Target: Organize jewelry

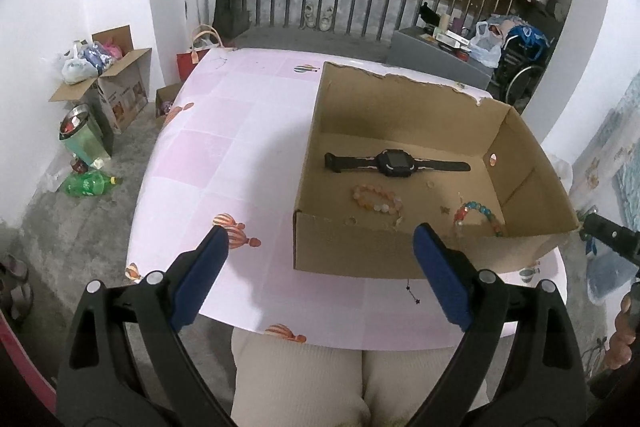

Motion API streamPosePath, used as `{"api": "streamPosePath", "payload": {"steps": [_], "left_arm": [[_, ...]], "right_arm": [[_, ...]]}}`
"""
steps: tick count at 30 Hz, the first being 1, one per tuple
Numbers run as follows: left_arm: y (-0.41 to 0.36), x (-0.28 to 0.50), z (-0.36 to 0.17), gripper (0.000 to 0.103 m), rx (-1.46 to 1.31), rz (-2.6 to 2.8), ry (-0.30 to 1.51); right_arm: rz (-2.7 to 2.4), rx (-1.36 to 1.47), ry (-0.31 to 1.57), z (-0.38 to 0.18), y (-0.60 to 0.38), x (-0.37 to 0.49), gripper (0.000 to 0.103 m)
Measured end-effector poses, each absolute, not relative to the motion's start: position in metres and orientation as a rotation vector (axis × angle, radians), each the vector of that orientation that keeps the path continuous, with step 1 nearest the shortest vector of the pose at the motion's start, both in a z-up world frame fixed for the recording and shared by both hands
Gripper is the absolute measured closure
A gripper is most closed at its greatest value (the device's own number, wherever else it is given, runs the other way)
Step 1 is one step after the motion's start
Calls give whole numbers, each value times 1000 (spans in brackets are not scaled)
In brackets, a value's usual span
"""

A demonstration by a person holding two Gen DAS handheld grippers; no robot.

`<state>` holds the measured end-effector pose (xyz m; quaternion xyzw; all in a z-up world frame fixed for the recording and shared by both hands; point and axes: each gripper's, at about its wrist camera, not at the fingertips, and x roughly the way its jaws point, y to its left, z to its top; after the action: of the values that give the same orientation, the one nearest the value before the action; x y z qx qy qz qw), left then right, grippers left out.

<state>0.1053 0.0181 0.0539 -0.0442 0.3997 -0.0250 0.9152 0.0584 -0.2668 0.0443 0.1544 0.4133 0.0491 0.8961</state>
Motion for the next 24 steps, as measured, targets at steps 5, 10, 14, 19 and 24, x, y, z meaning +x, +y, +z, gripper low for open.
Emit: {"api": "streamPosePath", "payload": {"steps": [5,10,14,19,24], "left_arm": [[19,96,59,13,-75,-52,805],[19,90,62,13,-71,-47,794],[18,84,63,12,-60,-40,790],[20,81,65,12,-61,-47,784],[25,78,68,12,-25,-17,798]], "right_arm": [[89,264,845,51,-258,48,14],[75,231,822,59,-253,40,11],[61,217,807,61,-249,33,9],[38,195,782,65,-245,24,8],[-37,203,827,72,-244,14,7]]}}
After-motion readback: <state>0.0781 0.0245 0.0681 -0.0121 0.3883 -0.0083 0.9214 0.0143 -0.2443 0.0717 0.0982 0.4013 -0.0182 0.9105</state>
